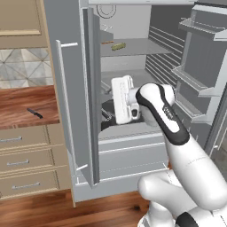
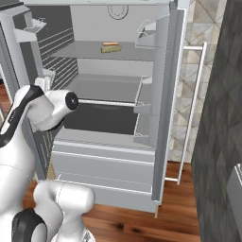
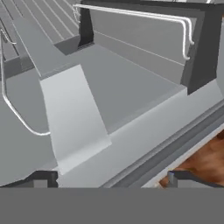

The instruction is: Retrieve the butter from the fridge and place it on a plate on the dining table. Then retrieve the butter knife by the fridge and place it near the plate.

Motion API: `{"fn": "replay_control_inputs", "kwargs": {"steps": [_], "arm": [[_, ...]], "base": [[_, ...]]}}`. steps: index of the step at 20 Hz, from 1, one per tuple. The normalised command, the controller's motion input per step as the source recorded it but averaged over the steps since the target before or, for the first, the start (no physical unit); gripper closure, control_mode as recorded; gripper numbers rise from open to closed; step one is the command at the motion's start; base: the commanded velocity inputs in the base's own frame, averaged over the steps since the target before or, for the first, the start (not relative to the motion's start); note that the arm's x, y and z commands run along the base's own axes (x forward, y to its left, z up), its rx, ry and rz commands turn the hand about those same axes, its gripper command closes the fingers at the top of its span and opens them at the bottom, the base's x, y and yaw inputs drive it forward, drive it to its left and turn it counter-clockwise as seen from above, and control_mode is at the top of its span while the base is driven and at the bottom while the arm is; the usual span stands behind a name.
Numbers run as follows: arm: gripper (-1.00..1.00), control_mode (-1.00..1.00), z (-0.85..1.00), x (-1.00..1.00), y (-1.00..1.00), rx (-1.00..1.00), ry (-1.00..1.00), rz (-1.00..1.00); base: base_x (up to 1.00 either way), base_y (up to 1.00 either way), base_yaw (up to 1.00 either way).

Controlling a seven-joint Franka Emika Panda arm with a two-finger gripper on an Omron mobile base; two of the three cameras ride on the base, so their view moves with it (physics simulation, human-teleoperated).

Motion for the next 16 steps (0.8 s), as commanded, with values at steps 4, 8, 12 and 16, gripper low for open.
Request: {"fn": "replay_control_inputs", "kwargs": {"steps": [4, 8, 12, 16], "arm": [[-1.00, -1.00, 0.00, 0.35, 0.24, -0.02, -0.02, 0.00], [-1.00, -1.00, 0.00, 0.29, 0.25, -0.02, 0.00, 0.00], [-1.00, -1.00, -0.01, 0.26, 0.27, -0.02, 0.00, 0.00], [-1.00, -1.00, -0.02, 0.10, 0.40, -0.03, 0.00, 0.00]], "base": [[0.00, 0.00, 0.00], [0.00, 0.00, 0.00], [0.00, 0.00, 0.00], [0.00, 0.00, 0.00]]}}
